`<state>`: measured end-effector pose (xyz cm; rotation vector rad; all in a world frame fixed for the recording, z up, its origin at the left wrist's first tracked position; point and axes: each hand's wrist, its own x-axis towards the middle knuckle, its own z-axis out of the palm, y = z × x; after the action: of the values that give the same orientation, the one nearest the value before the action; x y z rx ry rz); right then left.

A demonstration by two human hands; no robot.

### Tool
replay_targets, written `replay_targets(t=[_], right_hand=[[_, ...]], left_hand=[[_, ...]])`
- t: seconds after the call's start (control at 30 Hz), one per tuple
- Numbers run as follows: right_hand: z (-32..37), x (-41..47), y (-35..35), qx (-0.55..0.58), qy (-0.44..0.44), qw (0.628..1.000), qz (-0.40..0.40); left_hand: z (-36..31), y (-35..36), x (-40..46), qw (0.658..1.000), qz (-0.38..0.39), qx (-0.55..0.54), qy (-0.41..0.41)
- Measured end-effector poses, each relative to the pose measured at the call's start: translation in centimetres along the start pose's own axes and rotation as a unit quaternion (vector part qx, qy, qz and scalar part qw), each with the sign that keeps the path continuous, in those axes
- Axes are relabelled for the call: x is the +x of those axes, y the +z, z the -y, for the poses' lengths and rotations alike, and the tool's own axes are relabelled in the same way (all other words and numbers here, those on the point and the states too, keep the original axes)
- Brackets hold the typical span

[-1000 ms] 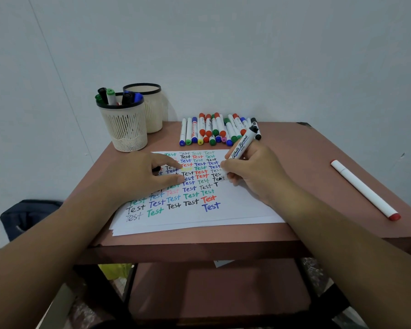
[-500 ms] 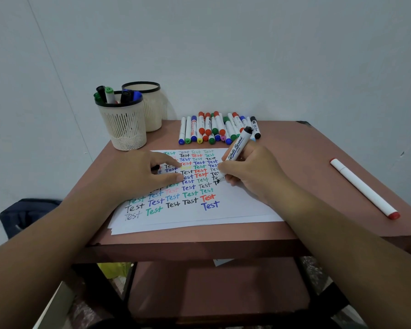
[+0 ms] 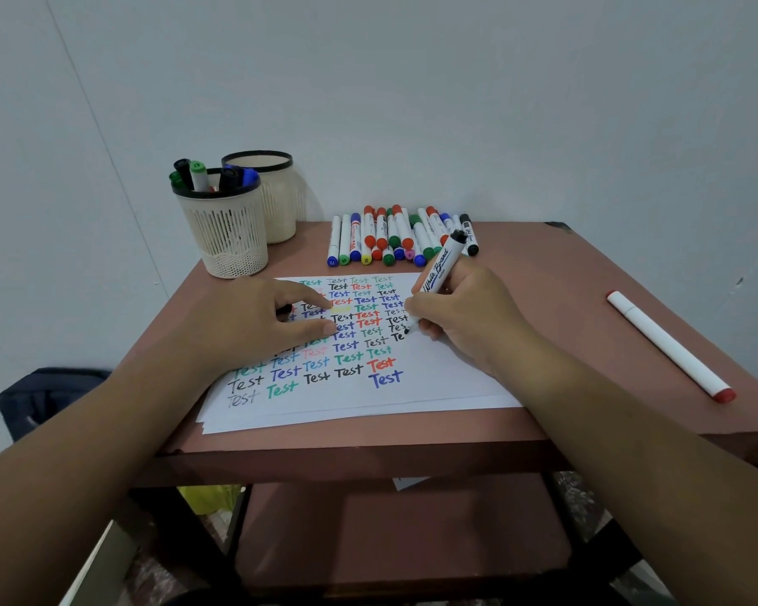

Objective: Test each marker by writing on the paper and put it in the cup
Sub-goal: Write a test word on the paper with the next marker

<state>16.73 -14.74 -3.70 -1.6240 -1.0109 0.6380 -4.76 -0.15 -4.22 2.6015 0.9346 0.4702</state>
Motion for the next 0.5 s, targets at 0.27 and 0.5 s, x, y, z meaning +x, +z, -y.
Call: replay_targets(t=[0.27, 0.5], right_hand=[[-0.13, 0.08, -0.05, -0.001, 0.003, 1.0, 0.008], [-0.04, 0.03, -0.11, 0.025, 0.0, 1.0, -0.016]], left_hand=[[-0.12, -0.01, 0.01, 1.0, 0.004, 0.001, -0.002], [0.01, 0.05, 0.03, 1.0, -0.001, -0.003, -0.001]])
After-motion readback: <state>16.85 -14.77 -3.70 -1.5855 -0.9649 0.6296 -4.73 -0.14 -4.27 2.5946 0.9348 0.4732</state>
